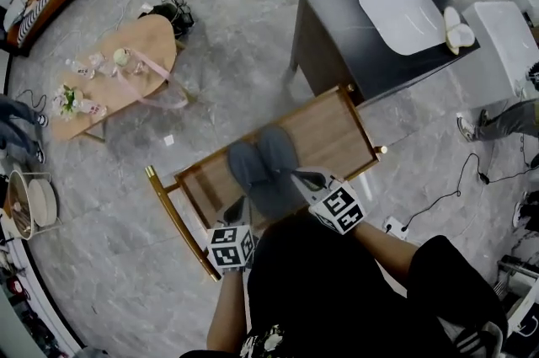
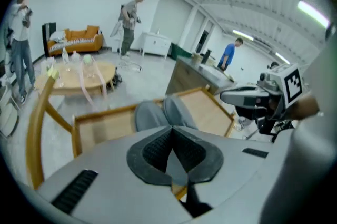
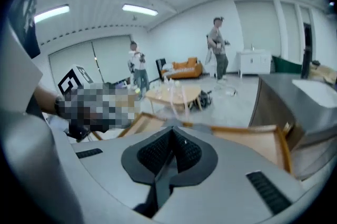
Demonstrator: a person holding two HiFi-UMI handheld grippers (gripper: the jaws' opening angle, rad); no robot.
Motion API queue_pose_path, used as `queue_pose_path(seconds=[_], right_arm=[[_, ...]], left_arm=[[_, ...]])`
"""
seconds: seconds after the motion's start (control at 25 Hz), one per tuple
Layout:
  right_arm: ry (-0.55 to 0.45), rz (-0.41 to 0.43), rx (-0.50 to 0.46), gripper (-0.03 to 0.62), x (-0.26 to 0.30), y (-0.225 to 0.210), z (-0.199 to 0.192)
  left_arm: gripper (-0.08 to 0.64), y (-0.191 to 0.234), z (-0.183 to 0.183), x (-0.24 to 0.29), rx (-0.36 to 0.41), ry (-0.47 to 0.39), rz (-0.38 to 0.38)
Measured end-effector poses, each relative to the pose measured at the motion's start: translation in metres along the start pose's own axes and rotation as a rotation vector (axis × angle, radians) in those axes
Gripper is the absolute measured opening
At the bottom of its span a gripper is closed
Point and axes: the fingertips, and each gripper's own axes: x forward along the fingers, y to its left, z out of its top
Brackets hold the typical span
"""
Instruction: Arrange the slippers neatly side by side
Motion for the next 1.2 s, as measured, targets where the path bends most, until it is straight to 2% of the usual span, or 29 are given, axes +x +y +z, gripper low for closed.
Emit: queue_pose_path(seconds=[0.2,0.28,0.4,0.52,0.68,0.8,1.2], right_arm=[[-0.410,-0.077,-0.135,-0.002,-0.057,0.009,0.156],[-0.532,-0.091,-0.156,-0.002,-0.080,0.023,0.199],[-0.643,-0.131,-0.183,-0.002,-0.109,0.038,0.235],[-0.650,-0.178,-0.211,-0.002,-0.121,0.042,0.239],[-0.595,-0.218,-0.199,-0.002,-0.121,0.033,0.222],[-0.595,-0.246,-0.204,-0.003,-0.124,0.033,0.216],[-0.594,-0.250,-0.210,-0.003,-0.121,0.034,0.215]], left_arm=[[0.002,-0.019,0.151,-0.093,0.187,-0.480,0.137],[0.002,-0.030,0.188,-0.134,0.229,-0.640,0.179],[0.002,-0.041,0.217,-0.178,0.274,-0.782,0.229],[0.002,-0.047,0.227,-0.202,0.292,-0.830,0.253],[0.002,-0.054,0.229,-0.211,0.324,-0.835,0.259],[0.002,-0.054,0.227,-0.208,0.328,-0.832,0.250],[0.002,-0.050,0.227,-0.206,0.319,-0.843,0.235]])
